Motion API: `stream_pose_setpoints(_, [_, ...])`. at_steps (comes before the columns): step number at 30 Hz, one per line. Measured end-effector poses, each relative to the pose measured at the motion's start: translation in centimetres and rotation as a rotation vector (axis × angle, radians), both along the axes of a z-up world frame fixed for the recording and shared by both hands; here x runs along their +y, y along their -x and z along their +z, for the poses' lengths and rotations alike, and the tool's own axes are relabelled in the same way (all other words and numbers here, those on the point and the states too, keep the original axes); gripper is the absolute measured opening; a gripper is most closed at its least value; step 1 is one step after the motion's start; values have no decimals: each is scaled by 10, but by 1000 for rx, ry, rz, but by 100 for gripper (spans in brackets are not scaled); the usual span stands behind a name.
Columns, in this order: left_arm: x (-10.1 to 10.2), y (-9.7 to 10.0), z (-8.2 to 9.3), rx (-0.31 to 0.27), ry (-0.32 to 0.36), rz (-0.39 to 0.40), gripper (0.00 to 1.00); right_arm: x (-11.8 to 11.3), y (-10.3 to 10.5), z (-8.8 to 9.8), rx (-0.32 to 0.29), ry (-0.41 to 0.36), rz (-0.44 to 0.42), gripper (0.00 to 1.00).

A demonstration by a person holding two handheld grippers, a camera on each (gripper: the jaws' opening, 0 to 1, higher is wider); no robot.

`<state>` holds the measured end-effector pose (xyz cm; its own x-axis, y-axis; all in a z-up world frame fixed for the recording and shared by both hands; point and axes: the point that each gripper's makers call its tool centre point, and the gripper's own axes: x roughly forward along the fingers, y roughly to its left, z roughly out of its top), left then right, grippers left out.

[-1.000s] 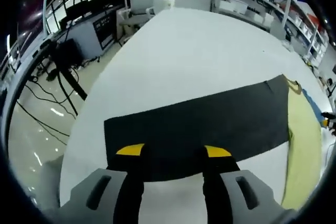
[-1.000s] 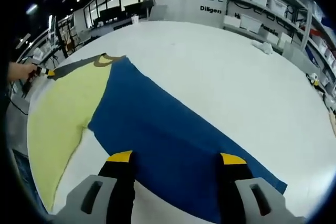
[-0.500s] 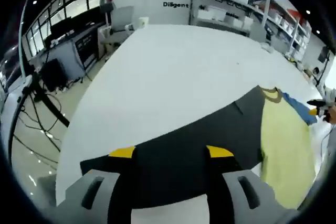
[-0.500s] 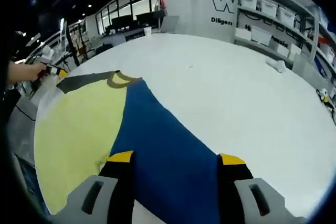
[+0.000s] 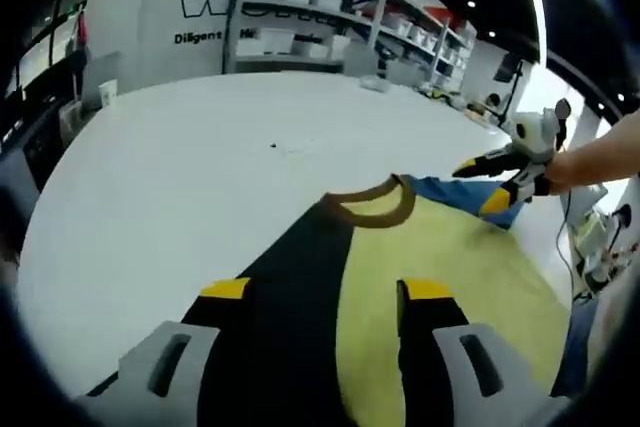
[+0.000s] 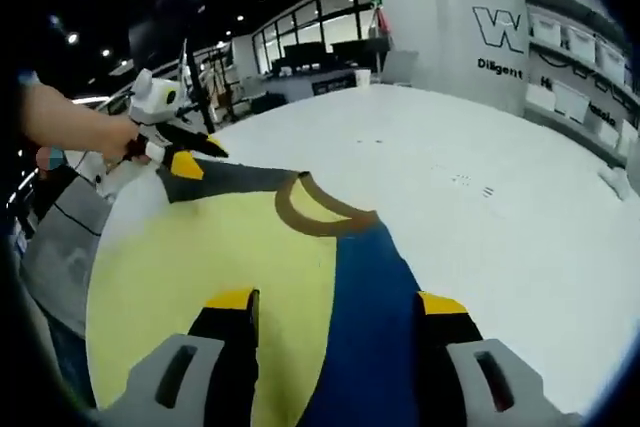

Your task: Fold the garment on the visible template until the final outline fits inside the template.

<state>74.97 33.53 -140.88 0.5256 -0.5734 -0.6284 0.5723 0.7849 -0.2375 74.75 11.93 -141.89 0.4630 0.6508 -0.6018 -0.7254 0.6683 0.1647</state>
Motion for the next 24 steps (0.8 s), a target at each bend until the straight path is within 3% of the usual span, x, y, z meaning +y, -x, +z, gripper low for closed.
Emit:
stream_pose_setpoints(4, [-16,-4,-13,38,-13,-28,65,13,-3,-6,13,3,23,63])
stream_pose_setpoints(6, [-17,-5,-21,61,-19,-24,68,10,-2,-16,18,66,42,66])
stream_pose_setpoints(8, [-9,0,-33,98,-72,-16,72,10,4,-26,46,79,54,70])
stream_pose_setpoints(9, [-10,-9,-28,16,-80,-27,69,14,-1,-18,-54,86,111,69])
stream_pose_setpoints(10, [-9,-3,-31,42,-115,-41,68,8,6,-21,-47,144,121,69])
stream_pose_setpoints(13, [-12,-6,-33,-3,-157,-61,71,7,7,-23,-80,177,139,74])
stream_pose_setpoints(15, [-18,-5,-35,-18,-156,-67,85,14,9,-27,-77,167,157,88])
stream_pose_setpoints(17, [-24,-5,-38,-44,-165,-89,94,14,8,-28,-85,172,170,93])
stream_pose_setpoints(24, [-22,-4,-42,-95,-207,-120,98,8,2,-29,-116,145,135,100])
